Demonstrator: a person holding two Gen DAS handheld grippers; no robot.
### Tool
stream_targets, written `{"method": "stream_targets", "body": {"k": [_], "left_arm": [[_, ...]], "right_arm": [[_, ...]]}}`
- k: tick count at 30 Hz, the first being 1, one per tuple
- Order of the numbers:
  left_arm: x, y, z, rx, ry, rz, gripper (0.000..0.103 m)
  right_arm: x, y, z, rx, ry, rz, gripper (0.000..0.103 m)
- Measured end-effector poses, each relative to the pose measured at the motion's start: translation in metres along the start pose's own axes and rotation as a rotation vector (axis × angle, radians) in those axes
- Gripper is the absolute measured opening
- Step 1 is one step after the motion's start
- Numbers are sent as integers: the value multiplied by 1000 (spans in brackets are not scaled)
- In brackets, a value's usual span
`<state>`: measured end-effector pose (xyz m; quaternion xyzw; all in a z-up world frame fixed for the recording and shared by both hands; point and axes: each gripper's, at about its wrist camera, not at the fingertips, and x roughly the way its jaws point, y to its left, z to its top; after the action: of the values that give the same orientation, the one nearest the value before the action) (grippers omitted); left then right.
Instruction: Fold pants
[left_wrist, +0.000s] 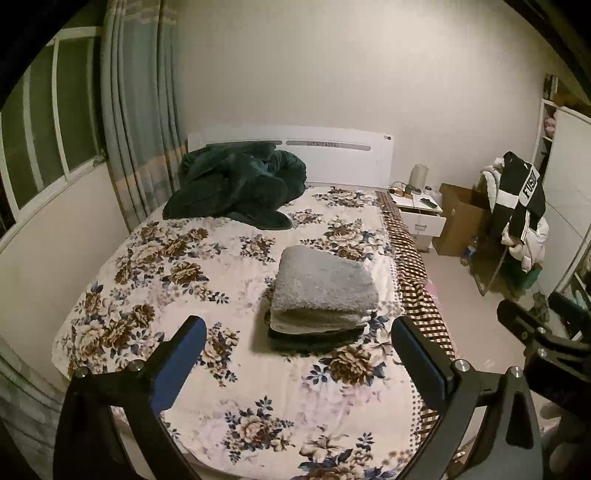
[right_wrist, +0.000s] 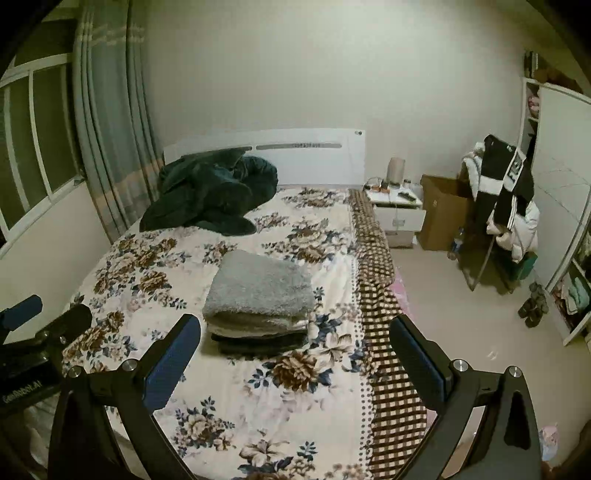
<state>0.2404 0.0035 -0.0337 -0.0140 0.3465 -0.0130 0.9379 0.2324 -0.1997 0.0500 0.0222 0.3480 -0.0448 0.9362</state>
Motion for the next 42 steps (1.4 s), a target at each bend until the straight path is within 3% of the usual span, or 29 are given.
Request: {"method": "stream_targets", "body": {"k": [15,42], "left_arm": [[-18,5,-2,18,-24,-19,102],[-36,9,-9,13,-32,17,102]], "right_arm": [[-16,9,-3,21,15,-3,103],[-27,17,-12,7,24,32,103]]}}
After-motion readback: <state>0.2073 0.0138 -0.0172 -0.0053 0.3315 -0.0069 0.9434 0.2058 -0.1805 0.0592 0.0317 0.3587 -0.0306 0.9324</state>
